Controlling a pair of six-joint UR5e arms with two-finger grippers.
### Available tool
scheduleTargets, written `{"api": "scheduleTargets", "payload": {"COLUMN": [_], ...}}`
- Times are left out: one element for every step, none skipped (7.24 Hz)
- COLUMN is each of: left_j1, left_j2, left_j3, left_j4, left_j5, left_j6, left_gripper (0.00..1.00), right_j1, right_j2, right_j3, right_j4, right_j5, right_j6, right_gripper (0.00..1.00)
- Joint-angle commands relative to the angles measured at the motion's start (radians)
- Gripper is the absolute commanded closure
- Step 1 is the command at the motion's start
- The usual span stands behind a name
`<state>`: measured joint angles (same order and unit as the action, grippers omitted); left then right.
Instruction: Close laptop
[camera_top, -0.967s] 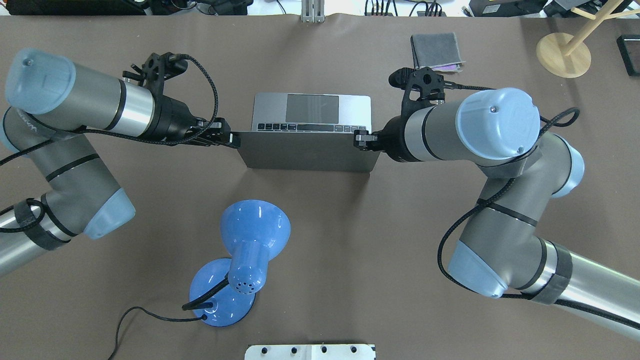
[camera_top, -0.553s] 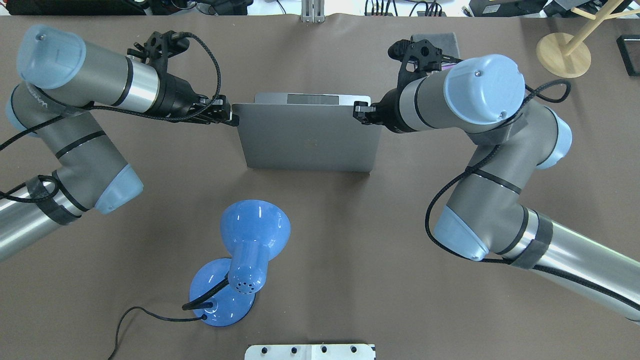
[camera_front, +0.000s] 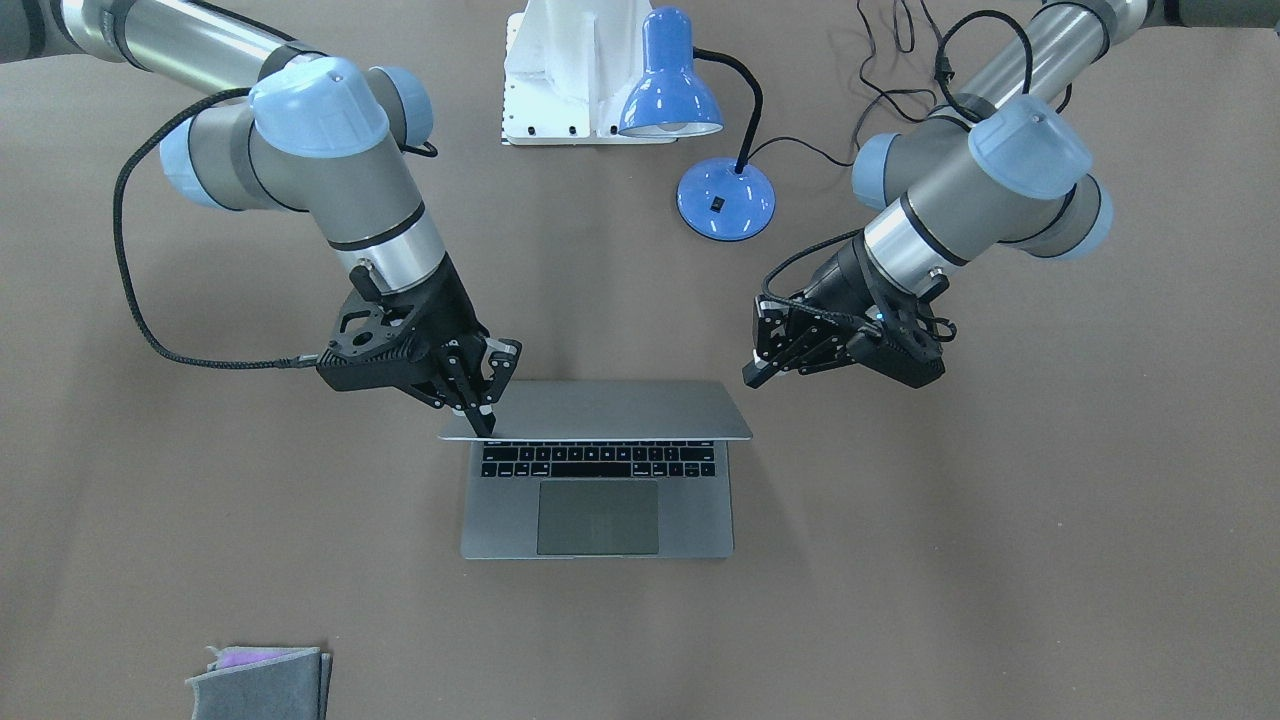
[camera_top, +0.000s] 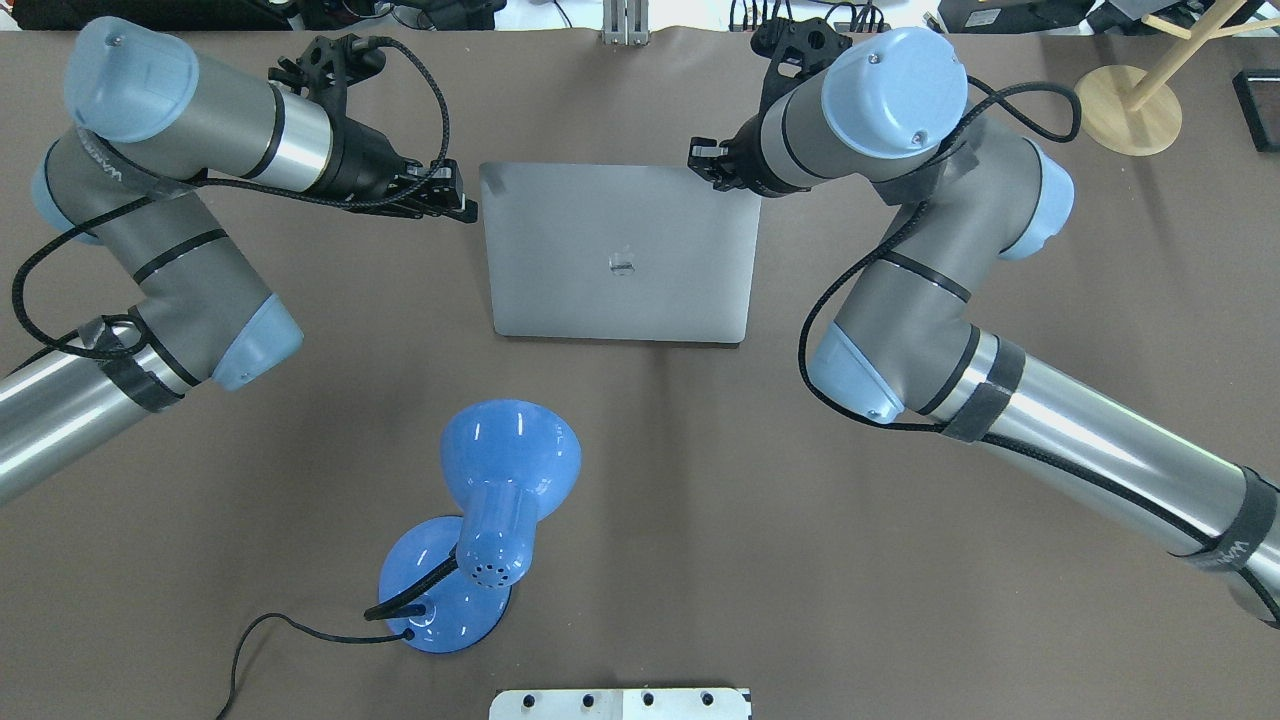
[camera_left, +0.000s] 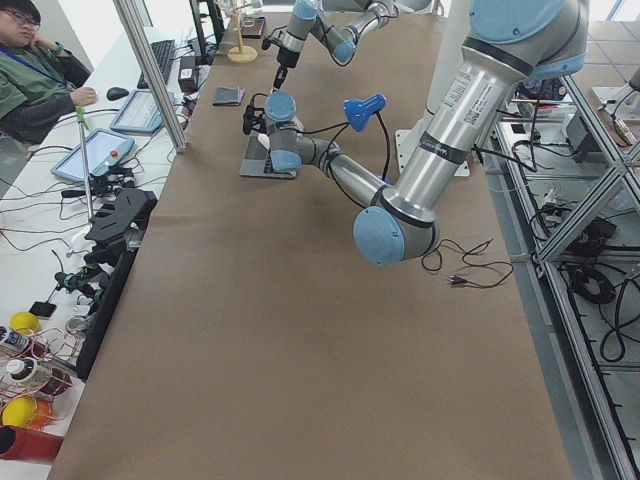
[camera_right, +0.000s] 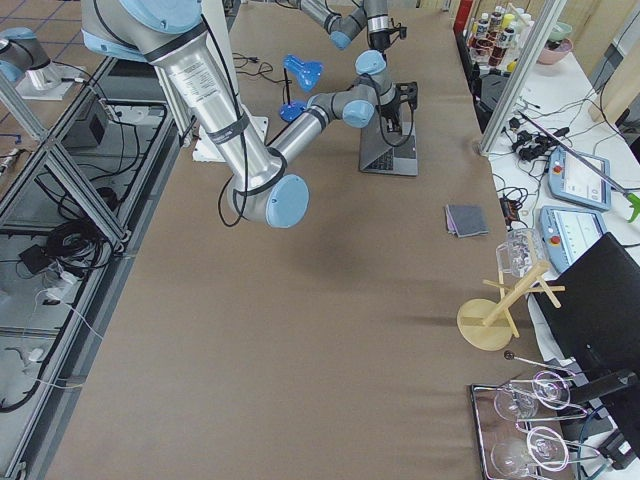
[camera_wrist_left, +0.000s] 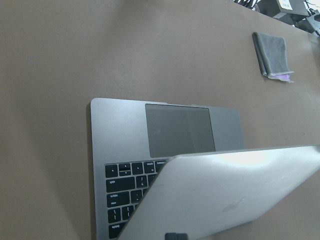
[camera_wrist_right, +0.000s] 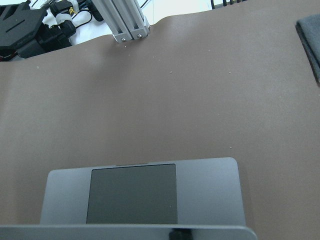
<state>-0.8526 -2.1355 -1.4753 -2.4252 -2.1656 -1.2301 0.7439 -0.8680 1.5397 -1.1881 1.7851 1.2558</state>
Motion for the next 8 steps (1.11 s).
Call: {"api": "scheduleTargets", "payload": {"left_j1": [0.000, 0.000, 0.004, 0.016, 0.033, 0.058, 0.073, 0.078], "left_j2": [-0.056, -0.079, -0.118, -0.145, -0.176, -0.232, -0.257, -0.256], "left_j3": [0.097, 0.131, 0.177, 0.219, 0.257, 0.333, 0.373, 0.386], "left_j4": [0.000, 0.000, 0.000, 0.000, 0.000, 0.000, -0.001, -0.002], "left_j5": [0.038, 0.049, 0.079, 0.105, 0.149, 0.212, 0.242, 0.247], "left_j6": [0.035, 0.035, 0.035, 0.034, 0.034, 0.034, 0.034, 0.034], "left_gripper": [1.00, 1.00, 1.00, 1.00, 1.00, 1.00, 1.00, 1.00], "right_j1": [0.006, 0.006, 0.006, 0.006, 0.006, 0.006, 0.006, 0.005], "right_j2": [0.067, 0.073, 0.081, 0.084, 0.087, 0.104, 0.118, 0.133], "right_j3": [-0.116, -0.153, -0.212, -0.230, -0.249, -0.275, -0.303, -0.334], "right_j4": [0.004, 0.043, 0.100, 0.113, 0.114, 0.114, 0.116, 0.116], "right_j5": [-0.001, -0.006, -0.006, -0.007, -0.007, -0.009, -0.009, -0.009], "right_j6": [-0.003, -0.003, -0.003, -0.003, -0.004, -0.006, -0.006, -0.006], "right_gripper": [1.00, 1.00, 1.00, 1.00, 1.00, 1.00, 1.00, 1.00]}}
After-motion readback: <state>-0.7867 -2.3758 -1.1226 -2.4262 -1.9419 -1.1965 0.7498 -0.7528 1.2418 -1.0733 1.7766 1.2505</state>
